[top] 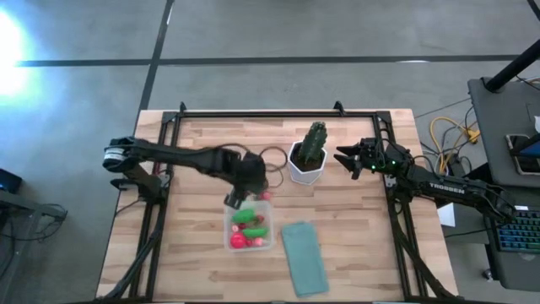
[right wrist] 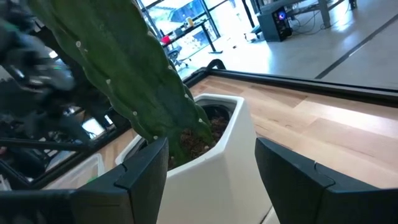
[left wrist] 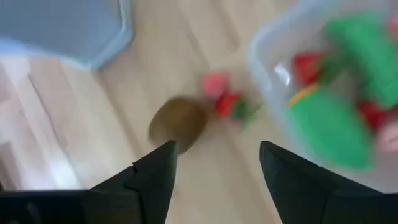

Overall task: Pick and placing Produce into tupperware
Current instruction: Put the kiwi into the transparent bin

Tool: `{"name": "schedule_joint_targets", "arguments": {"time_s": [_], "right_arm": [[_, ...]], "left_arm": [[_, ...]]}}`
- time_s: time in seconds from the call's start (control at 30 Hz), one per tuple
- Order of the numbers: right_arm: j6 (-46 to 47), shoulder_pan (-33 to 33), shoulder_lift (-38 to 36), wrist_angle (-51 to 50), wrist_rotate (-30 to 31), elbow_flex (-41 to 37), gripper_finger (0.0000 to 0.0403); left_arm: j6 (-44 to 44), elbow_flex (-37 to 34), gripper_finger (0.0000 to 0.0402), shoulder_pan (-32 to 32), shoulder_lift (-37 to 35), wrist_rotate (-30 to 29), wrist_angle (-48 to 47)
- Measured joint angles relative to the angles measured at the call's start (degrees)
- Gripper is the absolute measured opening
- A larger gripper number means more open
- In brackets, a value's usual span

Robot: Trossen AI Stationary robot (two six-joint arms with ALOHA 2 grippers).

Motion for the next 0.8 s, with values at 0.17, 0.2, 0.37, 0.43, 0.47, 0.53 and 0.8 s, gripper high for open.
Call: {"name": "schedule_joint_targets", "arguments": {"time_s": [0.17,0.2,0.37,0.43,0.47,0.53,0.8], "right_arm": [[0.0,0.0,0.0,0.0,0.0,0.0,0.0233],[0.0,0.0,0.0,0.0,0.0,0.0,0.0233],[0.0,0.0,0.0,0.0,0.0,0.0,0.0233],[0.0,0.0,0.0,0.0,0.0,0.0,0.0233],[0.0,0.0,0.0,0.0,0.0,0.0,0.0233],[0.0,0.0,0.0,0.0,0.0,0.0,0.0233],[0.0,0.0,0.0,0.0,0.0,0.0,0.0233]], "left_arm": [[8.5,-0.5,0.0215,5.7,3.8,0.2,3.7],[9.8,-0.5,0.0215,6.6,4.7,0.4,4.4],[15.4,0.0,0.0215,9.1,9.2,0.7,5.0],[17.6,0.0,0.0215,9.3,10.5,0.8,5.1],[18.8,0.0,0.0215,9.4,11.1,0.8,5.5],[20.0,0.1,0.0215,9.4,12.1,0.8,6.7],[20.2,0.0,0.0215,9.5,13.4,1.0,9.7]]}}
